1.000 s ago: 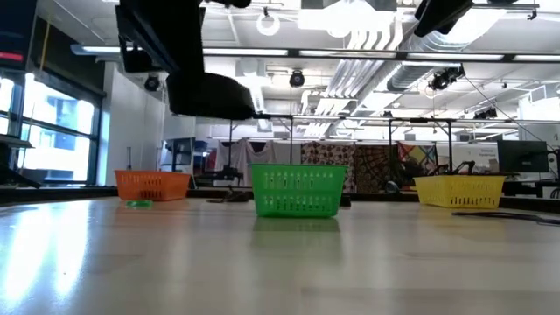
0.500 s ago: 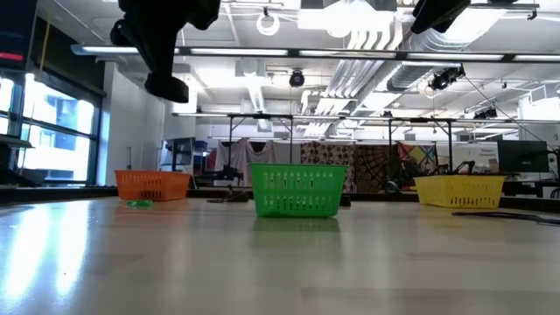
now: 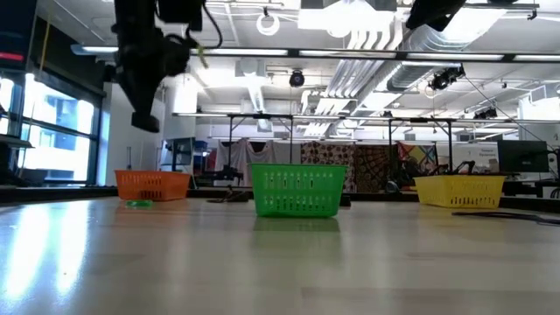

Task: Sort rubber bands into baskets
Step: Put the black rubber band into the orange bin

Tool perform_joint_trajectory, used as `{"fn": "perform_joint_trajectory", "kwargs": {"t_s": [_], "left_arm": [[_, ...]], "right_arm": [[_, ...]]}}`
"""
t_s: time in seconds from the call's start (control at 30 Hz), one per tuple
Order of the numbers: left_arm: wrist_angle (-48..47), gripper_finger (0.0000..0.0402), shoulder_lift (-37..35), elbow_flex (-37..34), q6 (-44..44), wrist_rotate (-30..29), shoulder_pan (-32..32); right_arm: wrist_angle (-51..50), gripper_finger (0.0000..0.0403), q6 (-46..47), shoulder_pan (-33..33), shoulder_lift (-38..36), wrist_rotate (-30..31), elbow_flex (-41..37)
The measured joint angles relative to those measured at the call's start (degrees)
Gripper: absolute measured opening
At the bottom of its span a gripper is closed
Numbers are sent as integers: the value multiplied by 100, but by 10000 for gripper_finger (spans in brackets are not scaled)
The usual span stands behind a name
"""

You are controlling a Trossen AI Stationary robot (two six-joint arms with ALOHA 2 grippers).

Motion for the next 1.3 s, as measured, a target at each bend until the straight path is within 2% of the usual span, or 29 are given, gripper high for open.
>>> {"fn": "perform_joint_trajectory", "kwargs": {"t_s": [0.17, 0.33, 0.57, 0.87, 1.3], "left_arm": [[247, 0, 102, -349, 921, 264, 1035], [399, 0, 365, -405, 2008, 264, 2109], [635, 0, 982, -403, 3291, 396, 3161], [1048, 0, 1695, -403, 4016, 411, 3541], [1144, 0, 2182, -400, 4106, 409, 3672]], "right_arm": [[221, 0, -28, -196, 0, 155, 0], [548, 0, 6, -530, 0, 168, 0], [1070, 0, 22, -964, 0, 166, 0], [1244, 0, 133, -1377, 0, 162, 0], [1244, 0, 289, -1630, 0, 149, 0]]}}
